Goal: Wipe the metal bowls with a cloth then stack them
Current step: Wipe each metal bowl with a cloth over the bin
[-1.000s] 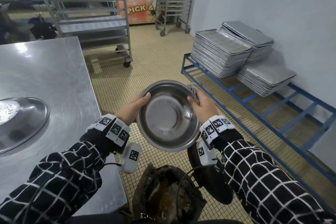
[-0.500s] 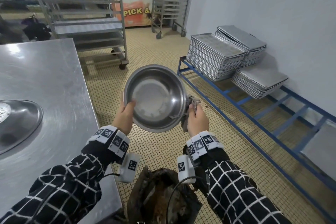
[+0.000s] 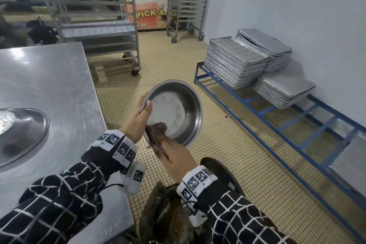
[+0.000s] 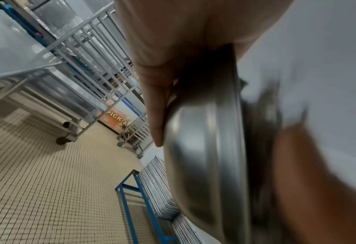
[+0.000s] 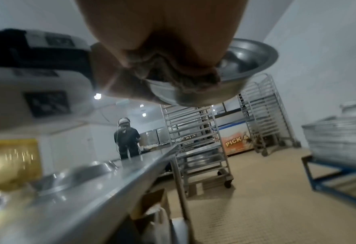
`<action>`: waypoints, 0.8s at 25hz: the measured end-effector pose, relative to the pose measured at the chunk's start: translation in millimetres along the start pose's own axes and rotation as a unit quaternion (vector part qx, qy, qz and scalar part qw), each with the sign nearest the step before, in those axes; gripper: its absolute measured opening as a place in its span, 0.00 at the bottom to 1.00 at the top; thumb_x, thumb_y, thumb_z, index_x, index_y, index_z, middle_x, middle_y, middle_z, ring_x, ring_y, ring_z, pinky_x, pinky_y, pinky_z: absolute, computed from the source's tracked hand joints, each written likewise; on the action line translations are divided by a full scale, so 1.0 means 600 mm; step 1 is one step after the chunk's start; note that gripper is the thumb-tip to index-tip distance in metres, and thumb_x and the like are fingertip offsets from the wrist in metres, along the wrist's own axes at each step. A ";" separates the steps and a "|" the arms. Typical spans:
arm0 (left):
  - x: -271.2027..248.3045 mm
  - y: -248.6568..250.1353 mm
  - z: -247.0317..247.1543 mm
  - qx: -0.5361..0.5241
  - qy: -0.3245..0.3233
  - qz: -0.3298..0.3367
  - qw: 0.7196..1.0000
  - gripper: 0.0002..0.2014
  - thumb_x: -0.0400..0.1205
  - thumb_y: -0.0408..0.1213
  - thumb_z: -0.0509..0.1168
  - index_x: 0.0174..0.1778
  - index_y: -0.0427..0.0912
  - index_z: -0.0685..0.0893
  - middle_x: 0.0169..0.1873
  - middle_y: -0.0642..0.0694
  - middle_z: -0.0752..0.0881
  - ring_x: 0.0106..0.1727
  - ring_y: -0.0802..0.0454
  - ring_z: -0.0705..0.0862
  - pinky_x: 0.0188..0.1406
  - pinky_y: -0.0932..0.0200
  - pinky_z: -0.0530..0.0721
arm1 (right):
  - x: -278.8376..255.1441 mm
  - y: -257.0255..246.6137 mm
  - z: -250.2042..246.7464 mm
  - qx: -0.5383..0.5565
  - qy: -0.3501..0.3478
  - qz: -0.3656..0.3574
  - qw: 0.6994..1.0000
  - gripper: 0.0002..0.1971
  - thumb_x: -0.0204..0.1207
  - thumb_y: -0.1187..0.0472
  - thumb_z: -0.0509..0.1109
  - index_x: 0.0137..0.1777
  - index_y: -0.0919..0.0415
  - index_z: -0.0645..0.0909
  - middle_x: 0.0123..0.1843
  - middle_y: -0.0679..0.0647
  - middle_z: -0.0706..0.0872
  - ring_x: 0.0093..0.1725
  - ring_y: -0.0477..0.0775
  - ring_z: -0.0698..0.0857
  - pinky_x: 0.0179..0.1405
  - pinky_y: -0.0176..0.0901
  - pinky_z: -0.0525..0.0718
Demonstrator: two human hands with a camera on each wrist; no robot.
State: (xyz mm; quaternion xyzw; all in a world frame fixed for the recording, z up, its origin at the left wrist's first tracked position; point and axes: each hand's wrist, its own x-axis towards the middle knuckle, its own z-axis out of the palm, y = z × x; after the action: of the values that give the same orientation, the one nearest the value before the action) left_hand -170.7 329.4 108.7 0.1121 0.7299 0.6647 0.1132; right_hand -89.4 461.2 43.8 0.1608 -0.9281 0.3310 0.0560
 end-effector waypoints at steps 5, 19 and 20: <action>-0.002 0.001 -0.019 0.012 -0.018 -0.002 1.000 0.11 0.87 0.49 0.47 0.58 0.74 0.66 0.57 0.56 0.79 0.63 0.49 0.80 0.60 0.53 0.83 | -0.003 0.056 -0.047 -0.118 0.004 0.034 0.992 0.22 0.85 0.49 0.52 0.73 0.55 0.76 0.70 0.53 0.81 0.72 0.51 0.76 0.75 0.49 0.70; -0.016 0.017 -0.006 0.039 -0.026 -0.005 0.999 0.12 0.89 0.46 0.46 0.67 0.61 0.66 0.54 0.61 0.79 0.53 0.68 0.79 0.44 0.79 0.79 | -0.008 0.082 -0.047 -0.335 -0.041 0.099 0.936 0.35 0.79 0.40 0.23 0.84 0.48 0.48 0.85 0.46 0.46 0.84 0.52 0.38 0.82 0.58 0.42; -0.016 0.015 -0.006 0.043 -0.026 -0.012 0.999 0.16 0.89 0.48 0.46 0.72 0.57 0.66 0.58 0.56 0.80 0.57 0.62 0.80 0.52 0.73 0.81 | -0.002 0.092 -0.058 -0.323 -0.011 0.131 0.937 0.31 0.82 0.41 0.29 0.84 0.49 0.44 0.85 0.46 0.41 0.83 0.51 0.34 0.82 0.59 0.41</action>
State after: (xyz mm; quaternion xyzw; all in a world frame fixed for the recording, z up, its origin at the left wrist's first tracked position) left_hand -162.6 323.9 117.9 0.1248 0.7558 0.6284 0.1353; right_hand -106.8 524.1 37.7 0.0142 -0.9985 0.0159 0.0508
